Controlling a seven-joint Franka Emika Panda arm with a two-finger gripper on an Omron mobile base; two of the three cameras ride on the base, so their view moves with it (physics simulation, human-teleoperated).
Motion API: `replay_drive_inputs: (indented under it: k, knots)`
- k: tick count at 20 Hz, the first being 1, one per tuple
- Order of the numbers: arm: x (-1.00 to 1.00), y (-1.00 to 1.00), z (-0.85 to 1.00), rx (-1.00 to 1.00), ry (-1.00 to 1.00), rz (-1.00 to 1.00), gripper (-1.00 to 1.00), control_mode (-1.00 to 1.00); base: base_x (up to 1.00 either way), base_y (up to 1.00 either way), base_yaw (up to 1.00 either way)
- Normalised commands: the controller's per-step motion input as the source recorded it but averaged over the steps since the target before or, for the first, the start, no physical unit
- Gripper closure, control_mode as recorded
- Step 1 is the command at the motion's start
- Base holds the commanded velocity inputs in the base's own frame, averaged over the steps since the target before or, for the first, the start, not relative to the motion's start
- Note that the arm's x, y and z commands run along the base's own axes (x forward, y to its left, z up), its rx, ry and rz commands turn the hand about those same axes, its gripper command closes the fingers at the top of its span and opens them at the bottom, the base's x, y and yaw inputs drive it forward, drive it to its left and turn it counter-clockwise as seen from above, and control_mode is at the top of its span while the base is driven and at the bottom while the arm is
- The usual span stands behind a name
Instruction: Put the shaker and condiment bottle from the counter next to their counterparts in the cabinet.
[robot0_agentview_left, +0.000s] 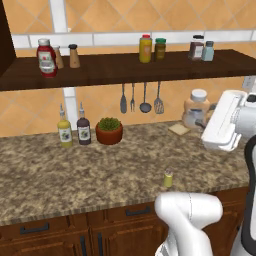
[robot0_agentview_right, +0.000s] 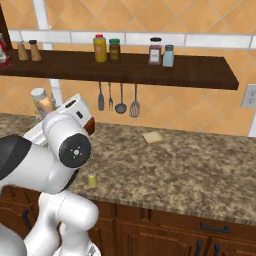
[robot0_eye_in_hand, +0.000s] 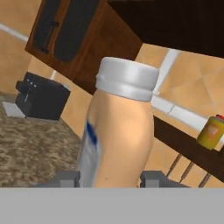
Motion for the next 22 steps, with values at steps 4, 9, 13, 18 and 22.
replay_drive_inputs:
  k: [4, 9, 13, 18, 22]
  knots:
    - [-0.06, 0.44, 1.0, -0.02, 0.0, -0.07, 1.0, -1.0, 0.0, 0.0, 0.0]
    - [0.0, 0.46, 1.0, 0.0, 0.0, 0.0, 1.0, -1.0, 0.0, 0.0, 0.0]
    - [0.1, 0.58, 0.96, 0.0, 0.05, 0.09, 1.0, -1.0, 0.0, 0.0, 0.0]
    - [0.23, 0.46, 0.0, -0.1, 0.05, 0.11, 1.0, -1.0, 0.0, 0.0, 0.0]
    - [0.32, 0.03, 0.0, 0.0, -0.01, -0.17, 1.0, -1.0, 0.0, 0.0, 0.0]
